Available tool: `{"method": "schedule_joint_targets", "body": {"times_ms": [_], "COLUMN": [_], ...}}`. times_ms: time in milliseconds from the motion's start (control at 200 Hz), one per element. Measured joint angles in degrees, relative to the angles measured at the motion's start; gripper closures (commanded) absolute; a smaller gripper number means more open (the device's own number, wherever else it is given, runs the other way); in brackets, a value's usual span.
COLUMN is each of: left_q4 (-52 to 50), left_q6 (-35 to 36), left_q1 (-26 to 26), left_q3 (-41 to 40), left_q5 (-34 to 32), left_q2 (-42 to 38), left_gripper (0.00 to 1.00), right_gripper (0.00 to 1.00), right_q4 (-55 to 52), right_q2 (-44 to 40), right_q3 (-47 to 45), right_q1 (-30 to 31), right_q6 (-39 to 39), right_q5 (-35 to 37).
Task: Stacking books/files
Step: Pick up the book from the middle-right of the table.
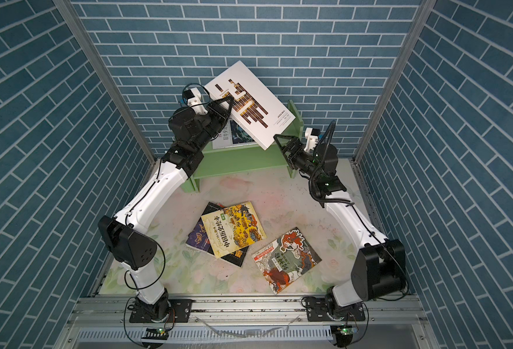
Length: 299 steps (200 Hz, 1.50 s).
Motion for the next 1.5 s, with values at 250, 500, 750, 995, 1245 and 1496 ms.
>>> {"method": "schedule_joint_targets", "body": {"times_ms": [250, 500, 750, 995, 1245, 1496], "left_q4": [1.7, 4.7, 6.6, 9.0, 10.2, 5.0], "left_q6": [-6.3, -12.1, -13.8, -16.7, -17.9, -15.8], "left_q1": [1.6, 2.8, 3.3, 4.9, 12.7, 21.1], "left_q3": [1.0, 1.0, 1.0, 0.9, -1.5, -1.5], "left_q5": [3.0, 6.4, 7.9, 13.0, 25.9, 41.9], "left_q2": [3.0, 4.3, 4.4, 4.5, 4.5, 4.5], "left_gripper": [0.86, 0.84, 0.63, 0.12, 0.00, 0.00], "right_gripper": [0.04, 0.29, 0.67, 0.72, 0.76, 0.76], "right_q4": [9.4, 15.1, 16.8, 15.6, 9.7, 4.2], "right_q2": [4.5, 7.1, 7.6, 7.6, 7.5, 6.8], "right_q3": [2.7, 3.5, 6.3, 6.7, 8.7, 8.7], "right_q1": [3.1, 3.4, 3.6, 3.1, -2.5, -7.1], "right_q6": [2.1, 4.3, 6.0, 8.2, 9.6, 11.5], "right_q5": [1.5, 3.7, 4.5, 3.3, -5.0, -12.2]}}
